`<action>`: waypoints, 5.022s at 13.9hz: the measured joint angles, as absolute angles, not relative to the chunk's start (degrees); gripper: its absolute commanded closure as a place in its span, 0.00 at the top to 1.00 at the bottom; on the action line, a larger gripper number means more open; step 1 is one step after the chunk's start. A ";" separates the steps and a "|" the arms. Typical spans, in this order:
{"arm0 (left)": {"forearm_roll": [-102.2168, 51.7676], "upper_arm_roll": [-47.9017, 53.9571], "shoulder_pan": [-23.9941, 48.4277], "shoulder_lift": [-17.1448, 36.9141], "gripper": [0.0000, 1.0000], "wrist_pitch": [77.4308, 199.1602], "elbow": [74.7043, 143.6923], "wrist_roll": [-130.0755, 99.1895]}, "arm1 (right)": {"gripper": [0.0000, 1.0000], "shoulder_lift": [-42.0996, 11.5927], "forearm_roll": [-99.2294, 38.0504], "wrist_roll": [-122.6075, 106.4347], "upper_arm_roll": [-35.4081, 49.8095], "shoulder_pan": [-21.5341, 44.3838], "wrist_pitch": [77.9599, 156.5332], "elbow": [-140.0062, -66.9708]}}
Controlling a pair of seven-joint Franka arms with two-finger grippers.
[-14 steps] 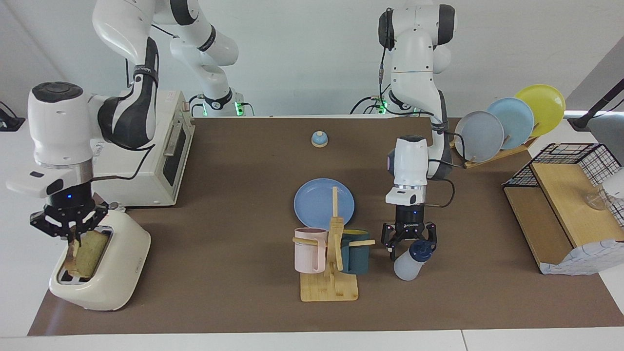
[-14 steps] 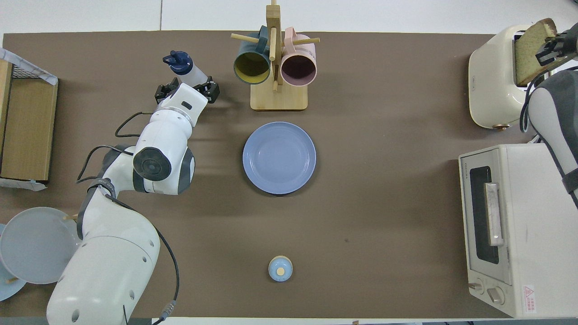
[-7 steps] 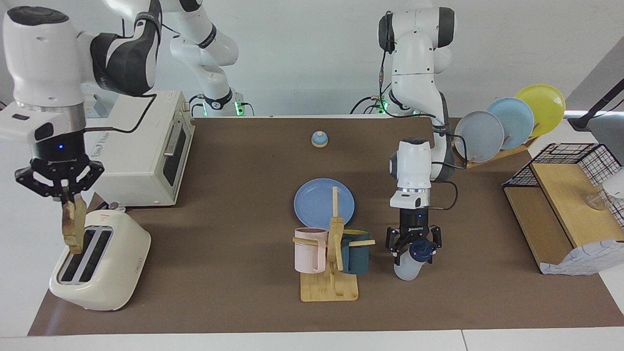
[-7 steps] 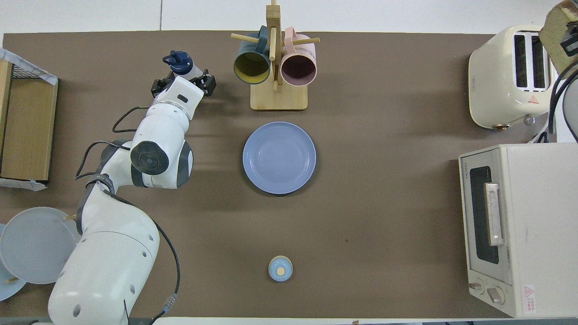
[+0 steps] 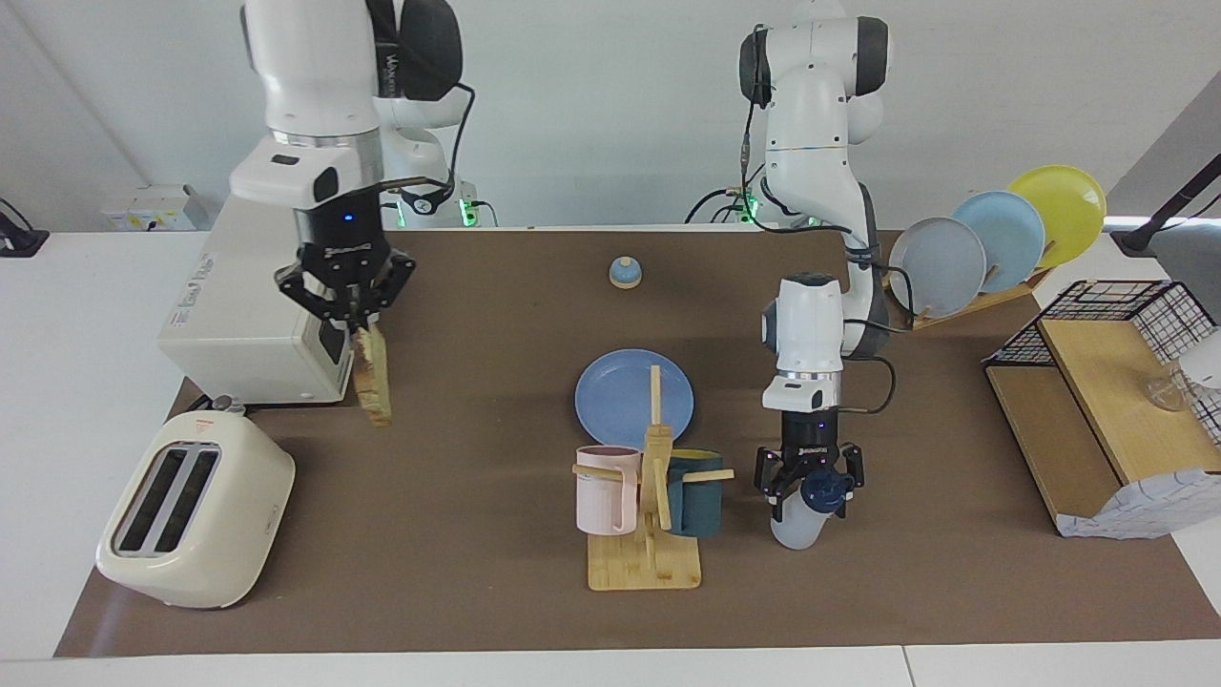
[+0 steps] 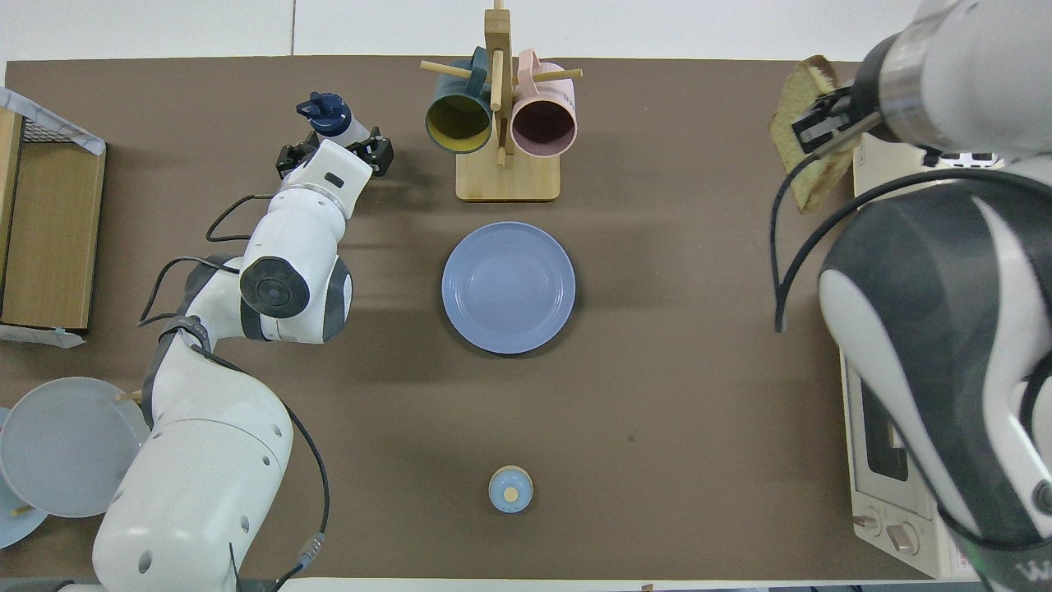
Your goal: Put bread on plate and add seasoning
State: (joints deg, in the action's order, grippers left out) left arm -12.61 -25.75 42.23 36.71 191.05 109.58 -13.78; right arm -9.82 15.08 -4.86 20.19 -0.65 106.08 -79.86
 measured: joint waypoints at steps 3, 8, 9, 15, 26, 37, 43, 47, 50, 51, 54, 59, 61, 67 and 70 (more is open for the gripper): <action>-12.59 -25.75 42.24 36.71 0.00 190.04 109.39 -13.68 | 0.00 -8.35 12.81 7.42 21.44 4.16 104.44 -81.76; -12.56 -25.94 42.00 36.72 0.00 189.68 109.17 -12.87 | 0.00 -5.58 -0.76 19.97 21.55 5.98 112.13 -90.21; -12.57 -25.96 41.67 36.72 0.00 189.68 109.11 -12.87 | 0.00 -5.27 -1.15 20.63 21.61 7.59 116.23 -93.38; -12.56 -26.18 39.77 34.22 0.00 186.61 107.34 -12.45 | 0.00 -5.70 -1.03 24.60 21.72 17.43 141.04 -109.34; -12.52 -26.33 38.64 17.37 0.00 154.95 106.93 14.25 | 0.00 -12.18 4.88 24.56 20.85 14.01 166.83 -120.37; -12.55 -26.38 35.93 1.73 0.00 120.20 107.22 44.78 | 0.99 -10.04 4.88 24.77 20.94 10.14 174.34 -129.49; -12.55 -25.99 35.67 -1.34 0.00 111.89 108.61 56.55 | 1.00 -8.89 4.88 24.78 21.18 10.25 171.97 -128.19; -12.56 -24.84 35.78 -2.71 0.00 107.02 108.64 64.64 | 1.00 -6.07 4.73 24.84 21.22 10.71 149.33 -114.42; -12.57 -24.07 35.83 -3.47 0.00 104.27 109.01 69.68 | 1.00 -5.91 0.36 25.39 21.25 11.81 135.41 -103.52; -12.57 -23.57 35.93 -3.86 0.00 103.71 109.65 70.75 | 1.00 -6.01 -2.54 25.43 21.25 11.83 132.58 -101.02; -12.59 -22.48 37.70 -5.46 0.00 102.46 112.21 71.38 | 1.00 -6.43 -10.67 27.50 21.13 11.55 128.63 -96.20; -12.63 -19.07 39.51 -10.30 0.00 102.82 117.50 67.96 | 0.54 -7.27 -19.49 33.38 21.13 11.72 130.92 -92.76; -12.63 -17.45 39.52 -11.91 0.00 103.96 119.03 63.70 | 0.52 -7.92 -19.65 34.96 21.23 12.81 131.58 -92.77; -12.63 -13.92 39.56 -12.72 0.00 108.72 121.21 54.07 | 0.52 -7.83 -19.66 39.02 21.44 17.59 129.11 -92.72; -12.63 -13.85 39.51 -12.72 0.00 109.17 121.42 53.73 | 0.50 -6.39 -19.62 39.02 21.46 17.72 125.63 -92.12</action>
State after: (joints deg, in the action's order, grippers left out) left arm -12.63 -13.85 39.51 -12.72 109.17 121.42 53.73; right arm -6.39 -19.62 39.02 21.46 17.72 125.63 -92.12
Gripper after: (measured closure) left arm 0.551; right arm 0.476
